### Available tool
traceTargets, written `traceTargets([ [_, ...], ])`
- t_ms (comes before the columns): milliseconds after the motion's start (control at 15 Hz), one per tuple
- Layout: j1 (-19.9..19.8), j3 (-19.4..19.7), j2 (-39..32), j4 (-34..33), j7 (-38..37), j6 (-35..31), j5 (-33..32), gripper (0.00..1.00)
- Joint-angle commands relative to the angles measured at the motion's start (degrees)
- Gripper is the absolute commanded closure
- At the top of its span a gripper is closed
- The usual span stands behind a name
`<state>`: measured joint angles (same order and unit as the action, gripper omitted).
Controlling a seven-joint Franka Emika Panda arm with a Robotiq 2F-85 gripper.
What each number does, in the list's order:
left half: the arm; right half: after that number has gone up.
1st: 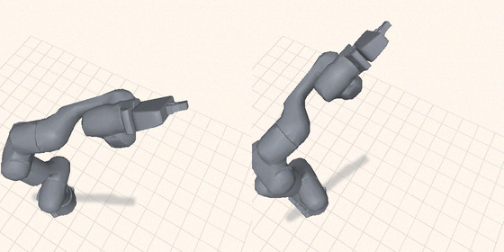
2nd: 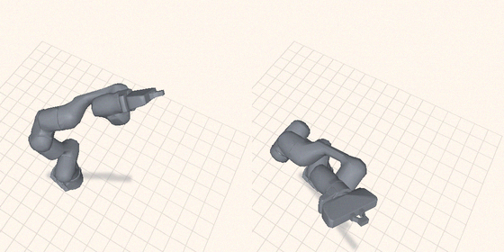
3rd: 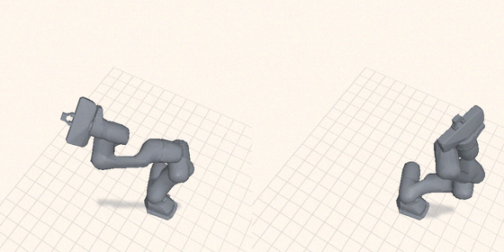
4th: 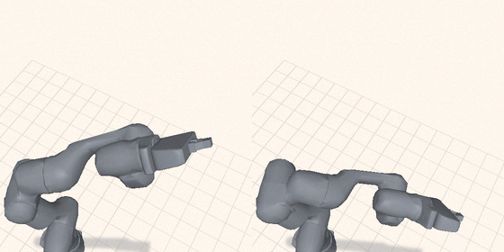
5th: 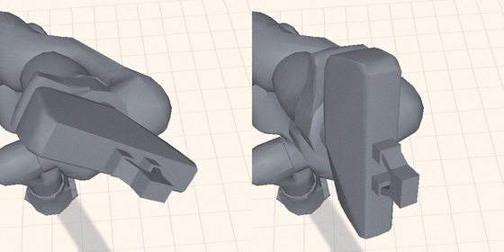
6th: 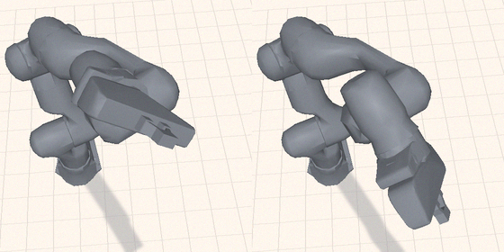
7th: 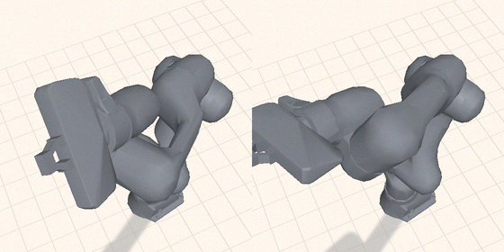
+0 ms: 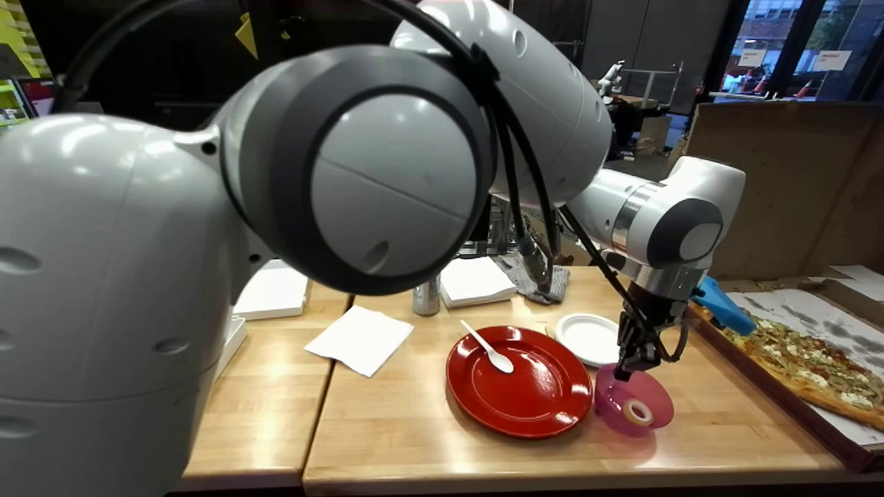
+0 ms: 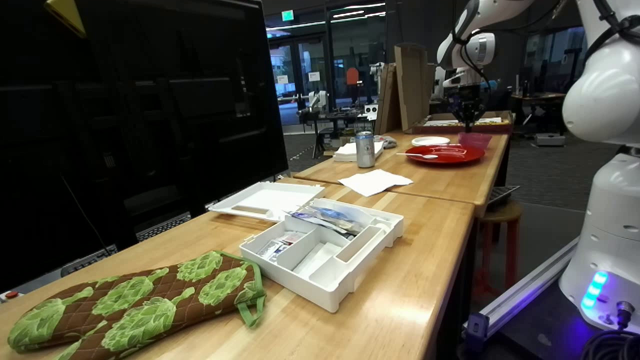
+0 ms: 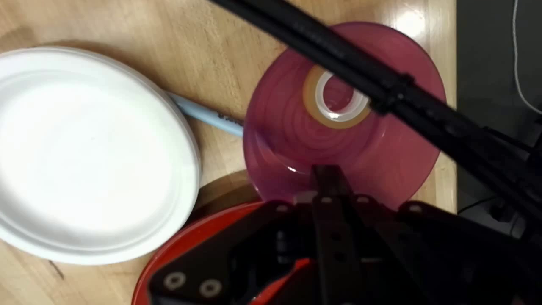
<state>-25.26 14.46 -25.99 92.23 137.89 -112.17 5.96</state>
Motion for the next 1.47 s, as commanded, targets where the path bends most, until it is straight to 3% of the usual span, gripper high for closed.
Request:
traceTargets([
  [0,-2.5,-1.4,-3.5,-5.1,-0.2,3.0,0.9,1.00],
  [467,-4.0,-2.7,-6.8,-9.9,-0.8,3.8,0.7,1.00],
  [1200,-3.3,-3.7,-5.9,-11.3,-0.2,1.9,-0.4,1.00],
  [1267,-3.3,-3.8,-5.6,-10.9,-0.2,1.9,-0.3,0.83],
  [1333,-3.3,-3.8,-5.3,-10.7,-0.3,1.7,-0.2,0.73],
  [1400,-3.2,-3.9,-4.8,-10.1,-0.2,1.7,-0.2,0.69],
])
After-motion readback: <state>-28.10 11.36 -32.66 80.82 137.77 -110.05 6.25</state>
